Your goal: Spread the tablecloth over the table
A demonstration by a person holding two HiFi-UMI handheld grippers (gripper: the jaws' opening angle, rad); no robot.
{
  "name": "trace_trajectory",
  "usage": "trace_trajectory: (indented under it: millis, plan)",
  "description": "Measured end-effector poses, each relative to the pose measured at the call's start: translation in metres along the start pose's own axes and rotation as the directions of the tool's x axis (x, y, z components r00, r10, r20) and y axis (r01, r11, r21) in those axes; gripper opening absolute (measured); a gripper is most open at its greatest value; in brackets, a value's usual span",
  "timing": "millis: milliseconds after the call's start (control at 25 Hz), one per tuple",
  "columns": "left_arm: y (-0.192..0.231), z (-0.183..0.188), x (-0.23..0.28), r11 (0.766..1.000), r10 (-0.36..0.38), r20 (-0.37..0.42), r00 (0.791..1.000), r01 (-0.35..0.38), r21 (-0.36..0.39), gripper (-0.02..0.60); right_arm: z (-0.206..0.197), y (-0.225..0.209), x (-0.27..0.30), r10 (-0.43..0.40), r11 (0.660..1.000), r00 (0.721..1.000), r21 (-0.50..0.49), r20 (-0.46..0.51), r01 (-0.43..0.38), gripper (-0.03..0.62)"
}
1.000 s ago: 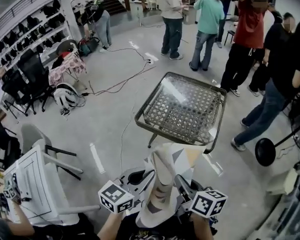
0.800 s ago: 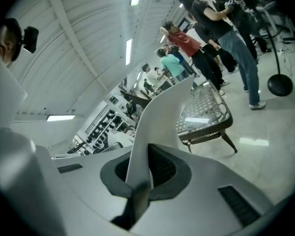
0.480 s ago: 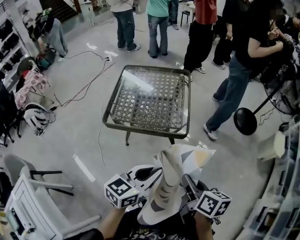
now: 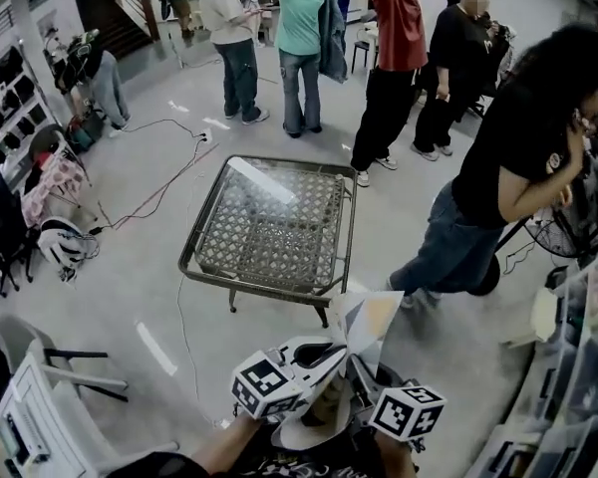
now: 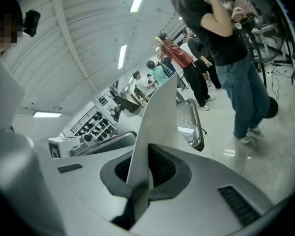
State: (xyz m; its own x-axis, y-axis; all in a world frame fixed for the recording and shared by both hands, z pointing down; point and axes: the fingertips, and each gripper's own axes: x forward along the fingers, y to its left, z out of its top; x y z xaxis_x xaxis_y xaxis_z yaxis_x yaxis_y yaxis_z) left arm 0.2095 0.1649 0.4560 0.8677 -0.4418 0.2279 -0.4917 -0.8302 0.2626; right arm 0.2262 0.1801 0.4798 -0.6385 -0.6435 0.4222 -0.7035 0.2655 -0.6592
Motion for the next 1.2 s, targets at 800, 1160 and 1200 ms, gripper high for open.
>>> trace_trajectory:
  millis: [800, 1160, 1200]
  plan:
    - [0.009, 0.107, 0.151, 0.991, -0.055, 0.096, 0.994, 0.043, 0.124, 0.025, 0.132, -0.077, -0.064, -0.047, 0.995, 0.974, -0.080, 0.222, 0.067, 0.017]
    - [0.057, 0.154, 0.151, 0.975, 0.000, 0.136, 0.991, -0.031, 0.222, 0.023, 0.170, -0.071, -0.041, -0.054, 0.981, 0.959, -0.165, 0.280, 0.104, 0.017]
    - [0.067, 0.159, 0.149, 0.976, 0.001, 0.147, 0.989, -0.034, 0.217, 0.023, 0.175, -0.069, -0.033, -0.051, 0.982, 0.957, -0.159, 0.287, 0.100, 0.017]
